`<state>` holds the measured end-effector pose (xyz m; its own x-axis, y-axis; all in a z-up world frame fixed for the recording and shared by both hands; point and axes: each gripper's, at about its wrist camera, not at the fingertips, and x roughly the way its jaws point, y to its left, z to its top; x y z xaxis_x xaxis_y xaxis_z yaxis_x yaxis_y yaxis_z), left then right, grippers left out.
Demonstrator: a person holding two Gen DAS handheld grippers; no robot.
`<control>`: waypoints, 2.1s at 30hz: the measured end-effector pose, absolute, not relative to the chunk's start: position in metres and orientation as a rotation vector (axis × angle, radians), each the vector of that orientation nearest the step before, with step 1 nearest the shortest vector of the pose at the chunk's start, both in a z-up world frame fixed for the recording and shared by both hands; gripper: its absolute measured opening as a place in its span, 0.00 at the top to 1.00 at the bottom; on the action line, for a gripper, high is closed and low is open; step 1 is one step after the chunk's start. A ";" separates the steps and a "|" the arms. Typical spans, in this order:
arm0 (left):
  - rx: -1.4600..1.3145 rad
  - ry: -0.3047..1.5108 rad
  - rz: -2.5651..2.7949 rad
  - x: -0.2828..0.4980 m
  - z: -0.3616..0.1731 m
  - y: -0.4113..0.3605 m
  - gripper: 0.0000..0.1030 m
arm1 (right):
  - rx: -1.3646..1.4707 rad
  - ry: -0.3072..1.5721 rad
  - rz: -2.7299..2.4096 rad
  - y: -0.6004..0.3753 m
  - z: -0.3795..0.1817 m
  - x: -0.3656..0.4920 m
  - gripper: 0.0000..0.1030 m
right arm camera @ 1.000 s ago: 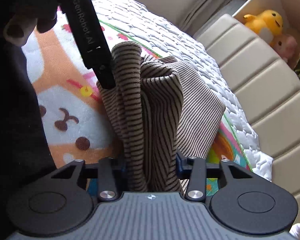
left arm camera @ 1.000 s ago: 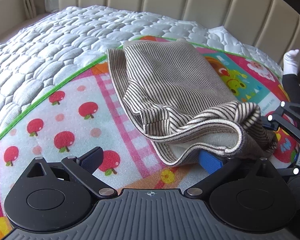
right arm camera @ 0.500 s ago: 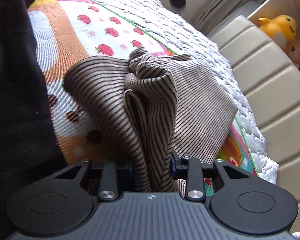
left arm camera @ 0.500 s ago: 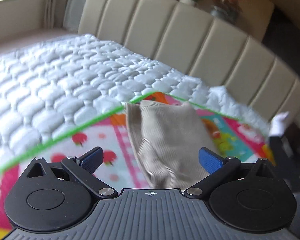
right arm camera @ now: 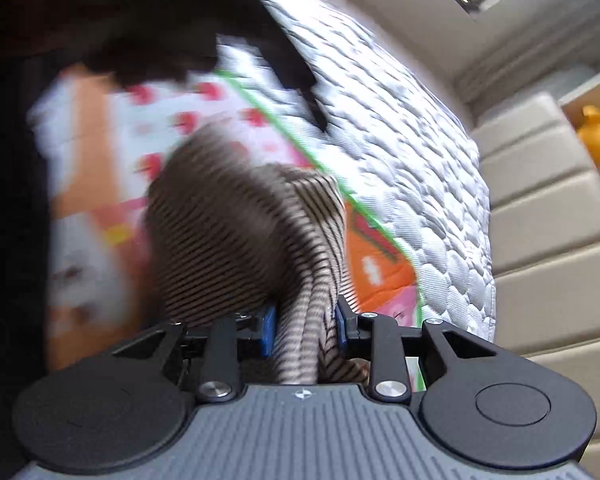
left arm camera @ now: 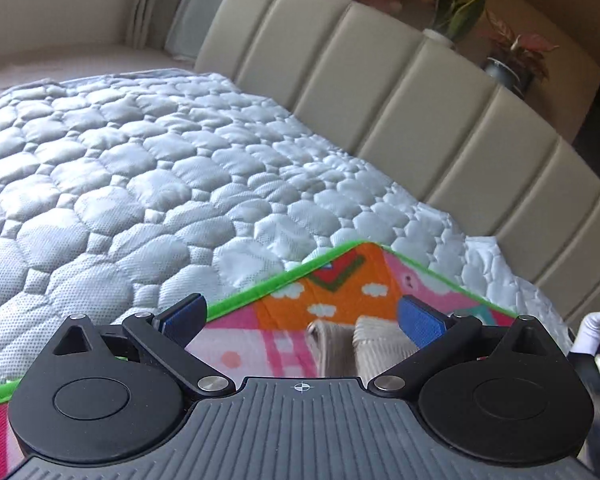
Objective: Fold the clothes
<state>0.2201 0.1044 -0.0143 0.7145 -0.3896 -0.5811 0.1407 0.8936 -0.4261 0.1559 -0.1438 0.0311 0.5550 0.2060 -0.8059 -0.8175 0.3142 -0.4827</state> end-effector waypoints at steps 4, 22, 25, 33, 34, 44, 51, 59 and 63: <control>-0.323 0.747 -0.390 0.224 -0.025 0.087 0.00 | -0.980 0.761 0.750 -0.138 -0.006 0.228 0.55; -0.002 0.765 -0.377 0.235 -0.041 0.021 0.00 | -0.251 0.599 0.270 -0.226 -0.002 0.190 0.00; 0.009 0.776 -0.334 0.252 -0.035 0.008 0.00 | -0.072 0.615 0.136 -0.242 -0.025 0.199 0.00; -0.021 0.791 -0.316 0.264 -0.052 0.009 0.00 | -0.009 0.655 0.113 -0.252 -0.058 0.206 0.00; -0.051 0.803 -0.322 0.265 -0.055 0.013 0.00 | 0.014 0.662 0.112 -0.254 -0.060 0.207 0.00; -0.103 0.823 -0.363 0.267 -0.060 0.025 0.00 | 0.117 0.643 0.114 -0.262 -0.070 0.201 0.00; -0.139 0.842 -0.374 0.270 -0.063 0.031 0.00 | 0.183 0.648 0.122 -0.268 -0.074 0.203 0.00; -0.145 0.843 -0.380 0.270 -0.063 0.031 0.00 | 0.211 0.621 0.114 -0.271 -0.078 0.195 0.00; -0.148 0.844 -0.380 0.269 -0.064 0.030 0.00 | 0.208 0.601 0.102 -0.270 -0.079 0.192 0.00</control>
<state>0.2692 0.0299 -0.0636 0.6019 -0.3847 -0.6998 0.2686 0.9228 -0.2762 0.1917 -0.2697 -0.0794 0.8205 0.1551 -0.5503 -0.0344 0.9741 0.2233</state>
